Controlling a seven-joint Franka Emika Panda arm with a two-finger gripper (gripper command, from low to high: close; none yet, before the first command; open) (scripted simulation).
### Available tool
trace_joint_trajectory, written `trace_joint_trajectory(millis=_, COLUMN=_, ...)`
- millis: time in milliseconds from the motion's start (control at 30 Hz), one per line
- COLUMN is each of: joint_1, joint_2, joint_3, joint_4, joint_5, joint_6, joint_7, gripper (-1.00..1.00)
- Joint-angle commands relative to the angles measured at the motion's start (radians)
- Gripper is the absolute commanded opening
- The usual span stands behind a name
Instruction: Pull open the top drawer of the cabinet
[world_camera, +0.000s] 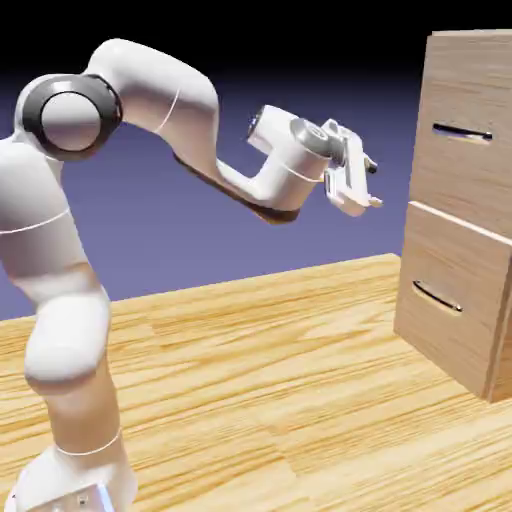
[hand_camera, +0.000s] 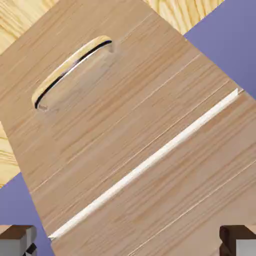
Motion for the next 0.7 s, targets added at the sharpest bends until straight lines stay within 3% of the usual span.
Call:
trace_joint_trajectory(millis=0, joint_1=-0.008, joint_2=0.014, joint_3=0.01, joint_4=0.022, joint_5=-0.044, joint_6=-0.002, joint_7=-0.04, gripper=0.0)
trace_joint_trajectory(millis=667, joint_1=-0.168, joint_2=0.299, joint_3=0.215, joint_4=0.47, joint_5=-0.913, joint_6=-0.04, joint_7=-0.831, gripper=0.0)
